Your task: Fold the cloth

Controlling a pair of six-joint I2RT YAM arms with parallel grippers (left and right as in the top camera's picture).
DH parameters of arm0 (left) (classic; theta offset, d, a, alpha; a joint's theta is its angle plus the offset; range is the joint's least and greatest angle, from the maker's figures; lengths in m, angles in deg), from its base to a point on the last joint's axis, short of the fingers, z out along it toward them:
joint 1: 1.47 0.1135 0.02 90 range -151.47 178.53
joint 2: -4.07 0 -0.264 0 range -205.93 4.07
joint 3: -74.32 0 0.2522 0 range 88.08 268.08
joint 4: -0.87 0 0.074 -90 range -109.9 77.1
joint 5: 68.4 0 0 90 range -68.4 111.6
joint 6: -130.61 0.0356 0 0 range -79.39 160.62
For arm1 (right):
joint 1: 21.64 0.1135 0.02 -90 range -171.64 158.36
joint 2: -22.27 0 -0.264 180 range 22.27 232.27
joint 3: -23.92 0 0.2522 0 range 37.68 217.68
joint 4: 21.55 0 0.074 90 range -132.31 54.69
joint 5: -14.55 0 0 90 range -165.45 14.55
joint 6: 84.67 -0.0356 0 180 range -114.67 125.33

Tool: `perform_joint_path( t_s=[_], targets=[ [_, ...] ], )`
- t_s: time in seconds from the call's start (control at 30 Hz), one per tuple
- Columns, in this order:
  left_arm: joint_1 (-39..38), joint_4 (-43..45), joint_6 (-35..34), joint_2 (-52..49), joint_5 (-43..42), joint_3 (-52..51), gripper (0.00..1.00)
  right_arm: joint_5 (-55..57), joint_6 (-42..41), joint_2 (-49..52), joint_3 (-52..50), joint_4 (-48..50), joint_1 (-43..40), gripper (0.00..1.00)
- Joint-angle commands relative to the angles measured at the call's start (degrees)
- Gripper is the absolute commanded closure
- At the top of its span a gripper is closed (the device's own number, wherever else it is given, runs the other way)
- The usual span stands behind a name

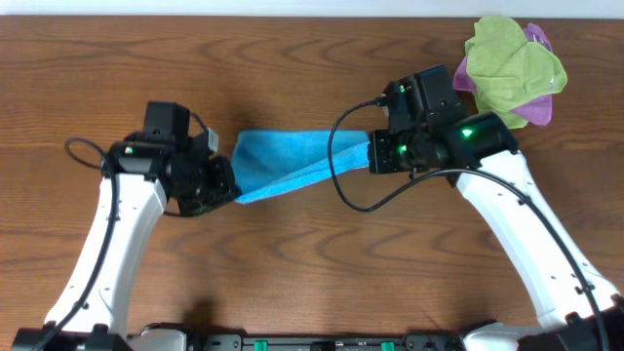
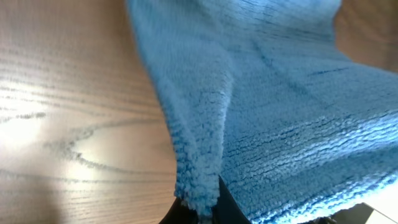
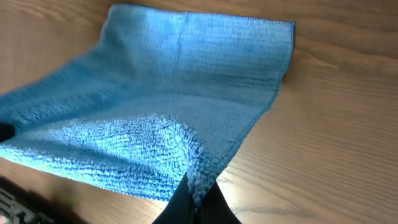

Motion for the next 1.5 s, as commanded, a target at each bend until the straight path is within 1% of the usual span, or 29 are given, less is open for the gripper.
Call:
perform_joint_path(
  t_s=[0.0,0.1,0.23,0.47,0.7,0.8,0.83,0.87,0.9,0.93,0.97,1.0,1.03,1.17,1.27,1.33,1.47],
  targets=[
    [1.07,-0.66,1.03,1.92,2.75,-2.89,0.94,6.05,1.29,-1.05,0.04,-0.48,0.85,0.98],
    [1.07,-0.61,1.03,2.91,2.40,-5.18,0.94,6.32,1.22,-1.09,-1.64,-0.85,2.38,0.98],
    [1.01,-0.59,1.03,4.20,1.90,-8.35,0.94,6.56,-0.90,-3.04,-7.50,0.63,4.00,0.98],
    [1.01,-0.57,1.01,6.95,1.75,-14.34,0.94,6.67,-1.51,-9.90,-16.52,3.45,4.07,0.98],
    [0.74,-0.66,1.07,8.94,0.37,-19.54,0.94,2.86,-1.53,-11.32,-21.03,2.97,4.09,0.99],
    [0.74,-0.79,1.27,9.44,0.37,-20.17,0.94,2.58,-1.53,-11.32,-21.24,2.40,4.68,0.97],
    [0.76,-0.90,1.27,9.57,0.39,-20.26,0.94,2.60,-1.53,-11.41,-21.24,2.29,5.03,0.93],
    [0.76,-0.96,1.40,9.68,0.39,-20.28,0.88,2.58,-1.55,-11.52,-21.24,2.21,5.38,0.89],
    [0.76,-1.09,1.46,9.86,0.42,-20.28,0.78,2.56,-1.55,-11.72,-21.24,2.19,5.77,0.80],
    [0.76,-1.09,1.46,9.97,0.42,-20.28,0.75,2.58,-1.77,-11.85,-21.24,2.12,6.03,0.71],
    [0.76,-1.09,1.46,10.14,0.44,-20.26,0.68,2.58,-1.77,-11.91,-21.24,1.95,6.34,0.64],
    [0.76,-1.14,1.46,10.34,0.46,-20.26,0.61,2.58,-1.90,-11.98,-21.24,1.70,6.54,0.60],
    [0.76,-1.29,1.46,10.56,0.46,-20.26,0.54,2.58,-2.01,-12.02,-21.24,1.31,6.64,0.60],
    [0.76,-2.93,1.73,11.52,1.55,-20.26,0.35,2.60,-2.38,-12.35,-21.24,0.87,6.64,0.62],
    [0.76,-5.40,2.71,12.76,4.00,-20.26,0.26,2.58,-2.82,-13.57,-21.24,0.72,6.64,0.64],
    [0.79,-6.60,2.73,13.84,5.07,-20.26,0.23,2.58,-3.32,-14.69,-21.24,0.13,6.64,0.64],
    [0.79,-7.21,2.69,14.93,5.09,-20.26,0.16,2.58,-3.41,-15.28,-21.33,-1.44,6.64,0.59]
  ],
)
